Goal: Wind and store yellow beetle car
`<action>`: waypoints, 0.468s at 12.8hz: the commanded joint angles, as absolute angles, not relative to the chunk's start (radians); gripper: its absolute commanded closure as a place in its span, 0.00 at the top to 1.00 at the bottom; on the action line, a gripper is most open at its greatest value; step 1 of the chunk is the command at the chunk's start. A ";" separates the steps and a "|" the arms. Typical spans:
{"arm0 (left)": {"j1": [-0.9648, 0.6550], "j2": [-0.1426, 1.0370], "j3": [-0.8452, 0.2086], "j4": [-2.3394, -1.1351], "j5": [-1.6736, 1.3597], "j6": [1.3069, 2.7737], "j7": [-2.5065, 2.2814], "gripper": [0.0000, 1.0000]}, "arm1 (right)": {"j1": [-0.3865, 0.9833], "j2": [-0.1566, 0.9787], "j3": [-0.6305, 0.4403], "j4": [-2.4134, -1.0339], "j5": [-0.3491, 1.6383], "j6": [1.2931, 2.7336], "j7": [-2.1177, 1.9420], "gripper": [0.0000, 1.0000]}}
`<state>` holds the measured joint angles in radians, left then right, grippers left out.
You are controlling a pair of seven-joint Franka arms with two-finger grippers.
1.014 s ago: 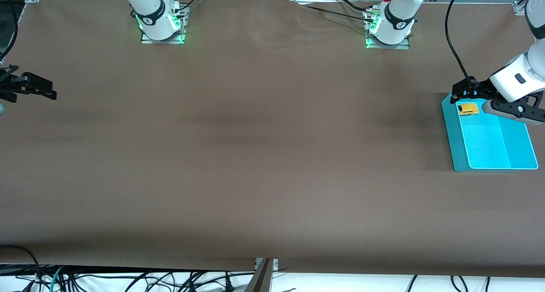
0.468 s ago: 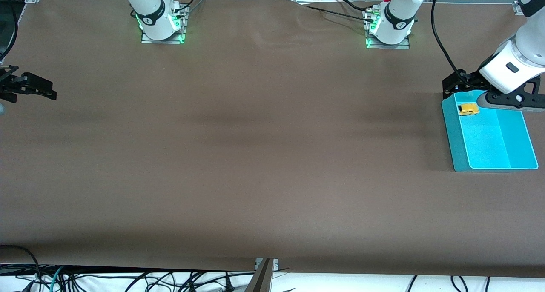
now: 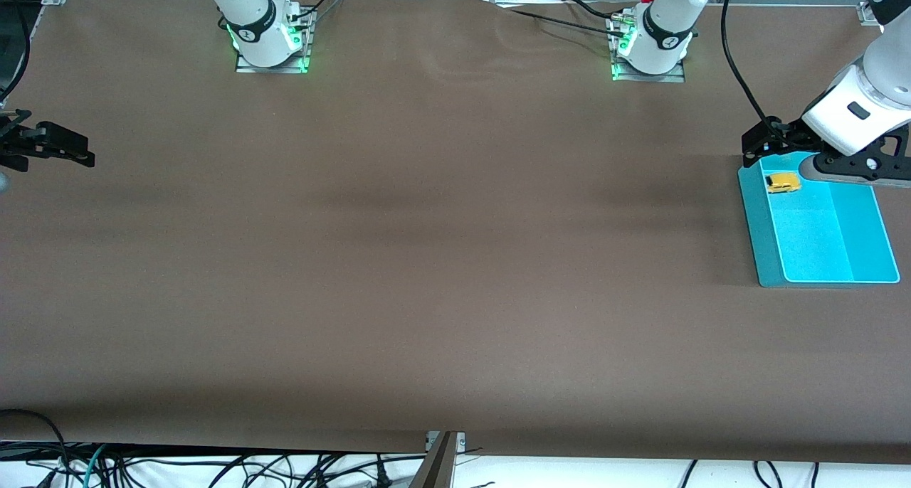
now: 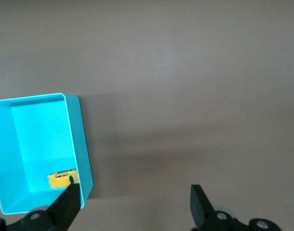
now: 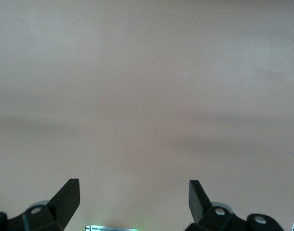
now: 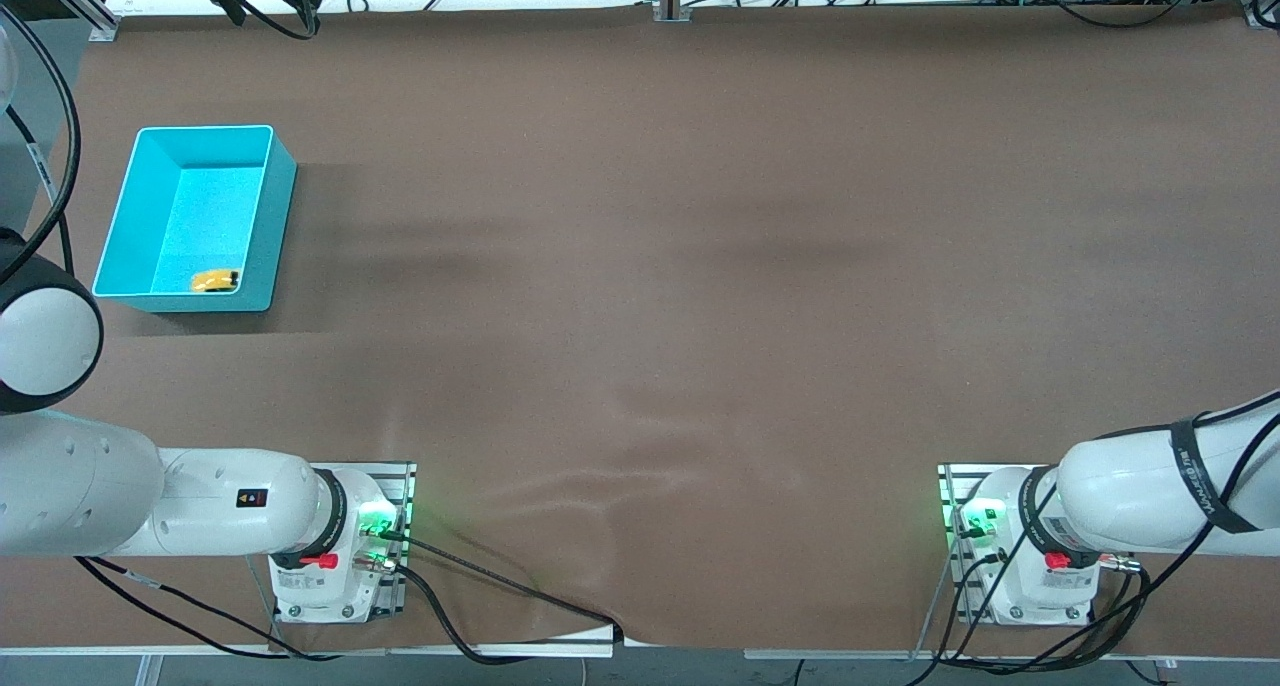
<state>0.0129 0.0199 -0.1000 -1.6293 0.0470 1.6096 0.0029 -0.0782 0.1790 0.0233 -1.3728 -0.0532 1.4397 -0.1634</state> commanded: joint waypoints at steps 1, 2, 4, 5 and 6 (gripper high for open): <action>0.014 0.029 -0.097 -1.598 0.029 1.594 -0.009 1.00 | -0.083 0.181 0.023 -1.368 -0.054 1.440 -0.175 1.00; 0.014 0.026 -0.097 -1.597 0.028 1.592 -0.009 1.00 | -0.083 0.181 0.023 -1.368 -0.054 1.440 -0.175 1.00; 0.018 0.026 -0.100 -1.592 0.023 1.589 -0.009 1.00 | -0.083 0.179 0.023 -1.368 -0.054 1.442 -0.175 1.00; 0.018 0.025 -0.100 -1.592 0.014 1.588 -0.009 1.00 | -0.083 0.181 0.023 -1.368 -0.054 1.442 -0.175 1.00; 0.018 0.025 -0.101 -1.592 0.014 1.588 -0.009 1.00 | -0.083 0.181 0.023 -1.368 -0.054 1.445 -0.175 1.00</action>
